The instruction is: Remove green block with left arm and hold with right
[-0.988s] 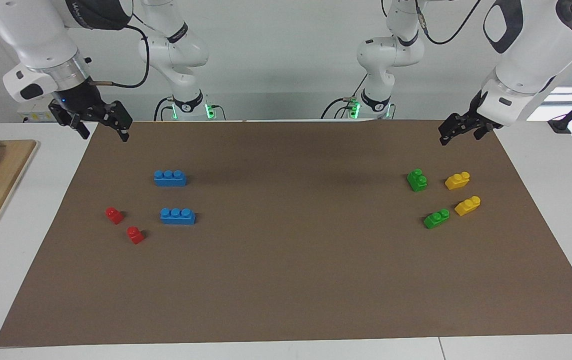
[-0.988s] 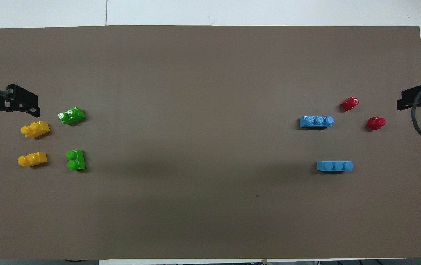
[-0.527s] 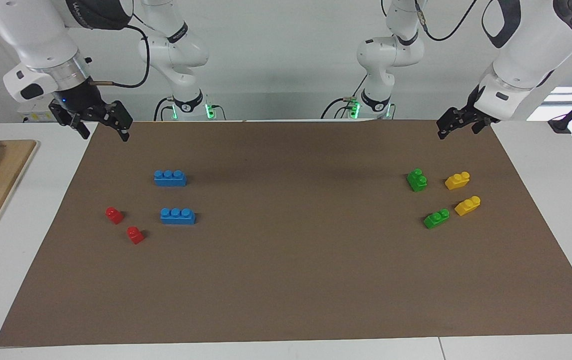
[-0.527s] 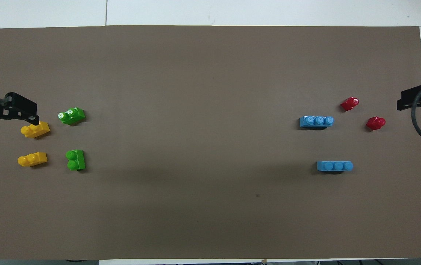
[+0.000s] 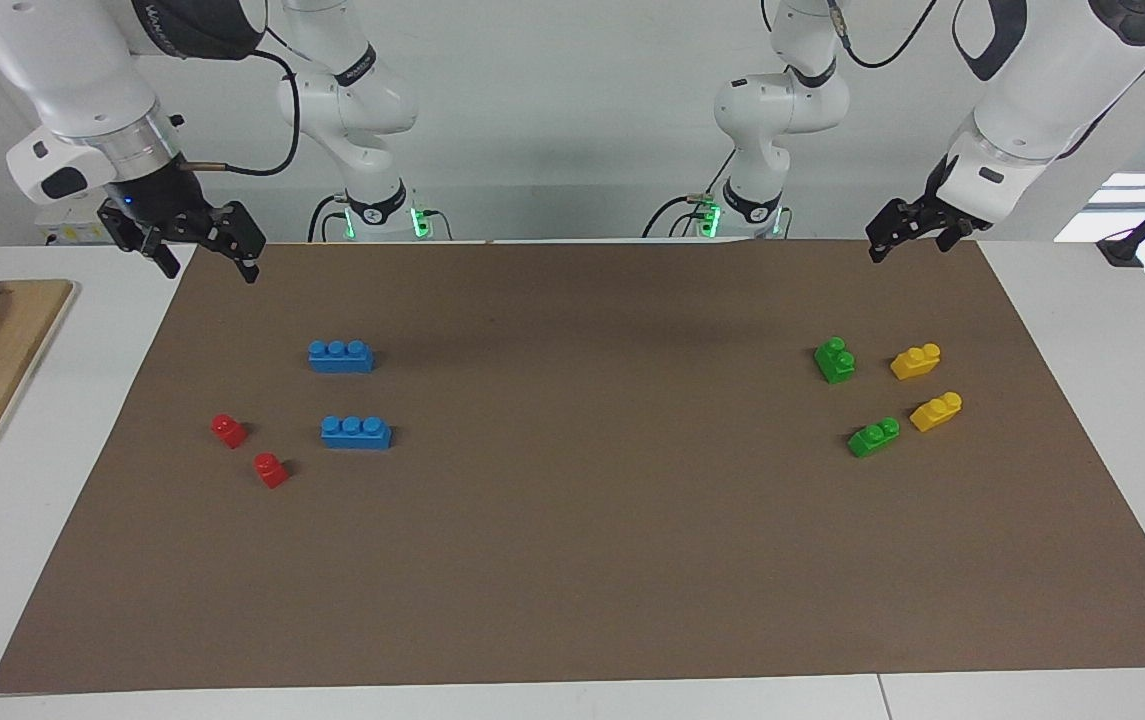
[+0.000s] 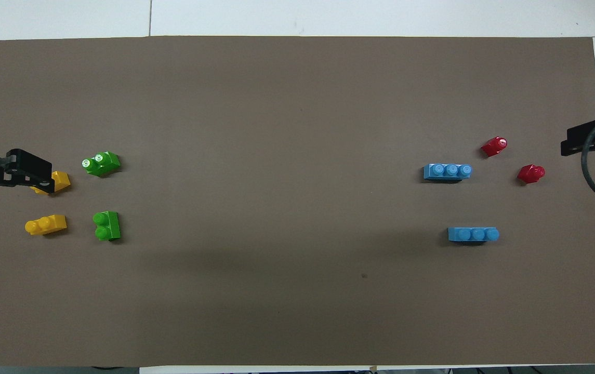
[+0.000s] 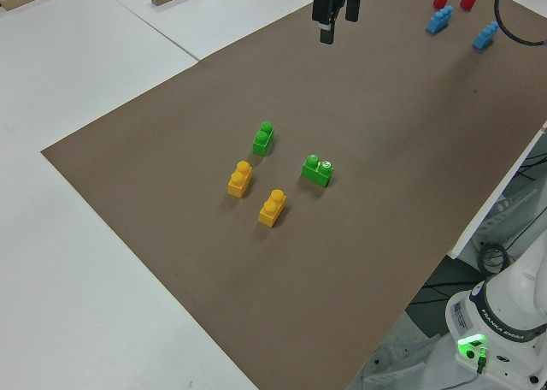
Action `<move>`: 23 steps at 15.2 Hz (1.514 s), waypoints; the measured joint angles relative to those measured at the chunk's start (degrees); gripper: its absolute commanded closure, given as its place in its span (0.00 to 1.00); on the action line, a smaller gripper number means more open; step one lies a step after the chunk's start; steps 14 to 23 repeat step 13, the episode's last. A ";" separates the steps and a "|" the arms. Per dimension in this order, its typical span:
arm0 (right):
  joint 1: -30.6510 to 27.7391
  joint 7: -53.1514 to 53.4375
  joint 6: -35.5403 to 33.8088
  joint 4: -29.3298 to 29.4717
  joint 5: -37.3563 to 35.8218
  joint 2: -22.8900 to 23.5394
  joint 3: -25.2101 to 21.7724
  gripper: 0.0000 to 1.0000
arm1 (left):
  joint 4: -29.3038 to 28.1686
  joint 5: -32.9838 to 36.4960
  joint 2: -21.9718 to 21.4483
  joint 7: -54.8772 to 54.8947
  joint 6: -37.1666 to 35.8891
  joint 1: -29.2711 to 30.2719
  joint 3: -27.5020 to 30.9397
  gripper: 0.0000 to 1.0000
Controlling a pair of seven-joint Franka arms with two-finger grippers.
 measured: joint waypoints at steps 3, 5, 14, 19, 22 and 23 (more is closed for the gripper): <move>0.00 0.00 0.00 0.00 0.00 0.00 0.00 0.00 | -0.12 -0.01 -0.08 0.00 4.08 -0.03 0.00 0.00; 0.00 0.00 0.00 0.00 0.00 0.00 0.00 0.00 | -0.15 -0.01 -0.07 0.00 5.80 -0.03 0.00 0.00; 0.00 0.00 0.00 -0.01 0.00 0.00 0.00 0.00 | -0.54 -0.02 -0.08 0.01 6.56 -0.04 0.00 0.00; 0.00 0.00 0.00 -0.01 0.00 0.00 0.00 0.00 | -0.54 -0.02 -0.08 0.01 6.56 -0.04 0.00 0.00; 0.00 0.00 0.00 -0.01 0.00 0.00 0.00 0.00 | -0.54 -0.02 -0.08 0.01 6.56 -0.04 0.00 0.00; 0.00 0.00 0.00 -0.01 0.00 0.00 0.00 0.00 | -0.54 -0.02 -0.08 0.01 6.56 -0.04 0.00 0.00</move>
